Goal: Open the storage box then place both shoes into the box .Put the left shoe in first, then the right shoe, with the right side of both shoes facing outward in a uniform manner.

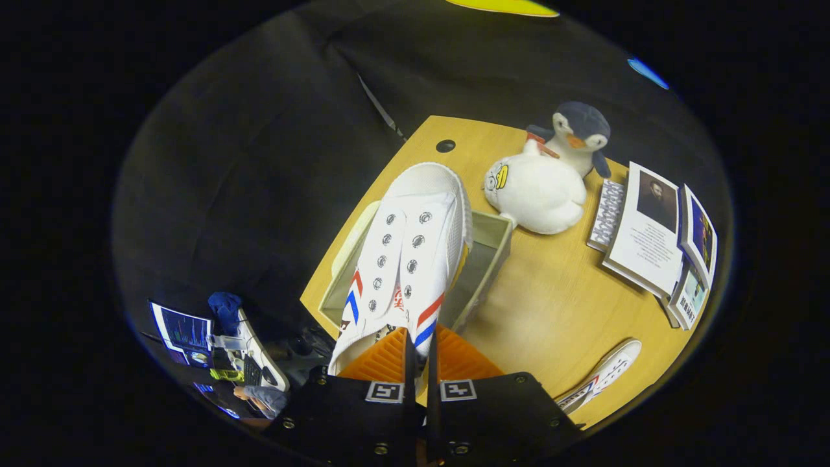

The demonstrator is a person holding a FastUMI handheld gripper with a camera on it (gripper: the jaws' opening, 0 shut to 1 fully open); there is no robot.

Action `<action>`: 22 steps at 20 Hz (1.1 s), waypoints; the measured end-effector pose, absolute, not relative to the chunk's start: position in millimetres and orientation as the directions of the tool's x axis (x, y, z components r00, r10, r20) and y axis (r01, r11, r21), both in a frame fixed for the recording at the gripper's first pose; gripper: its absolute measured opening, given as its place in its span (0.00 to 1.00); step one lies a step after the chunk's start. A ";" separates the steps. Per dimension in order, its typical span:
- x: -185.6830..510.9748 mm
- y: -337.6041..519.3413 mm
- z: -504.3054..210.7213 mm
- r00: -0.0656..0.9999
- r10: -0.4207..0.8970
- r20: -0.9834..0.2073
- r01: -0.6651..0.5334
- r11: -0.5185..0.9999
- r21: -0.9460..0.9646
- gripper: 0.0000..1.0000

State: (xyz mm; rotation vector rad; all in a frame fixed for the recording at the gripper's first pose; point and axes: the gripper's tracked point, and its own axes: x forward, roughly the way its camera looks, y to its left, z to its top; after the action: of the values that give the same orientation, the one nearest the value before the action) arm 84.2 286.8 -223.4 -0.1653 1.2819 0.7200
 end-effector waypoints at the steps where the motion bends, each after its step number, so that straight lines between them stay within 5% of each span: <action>1: 83.3 292.9 -229.3 0.097 0.383 -0.919 -0.577 0.774 0.261 0.06; 10: 83.2 338.4 -269.6 0.052 0.339 -0.939 -0.612 0.754 0.238 0.06; 12: 89.4 347.5 -266.8 0.080 0.352 -0.933 -0.641 0.734 0.223 0.29; 14: 104.4 336.1 -254.0 0.141 0.334 -0.932 -0.680 0.716 0.154 0.83; 15: 103.2 336.7 -250.0 0.149 0.338 -0.929 -0.684 0.714 0.150 0.91; 22: 114.9 300.2 -222.9 0.183 0.366 -0.912 -0.624 0.760 0.180 0.90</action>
State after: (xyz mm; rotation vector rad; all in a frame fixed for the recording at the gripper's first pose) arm 114.9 300.2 -222.9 -0.2557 1.1974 0.7093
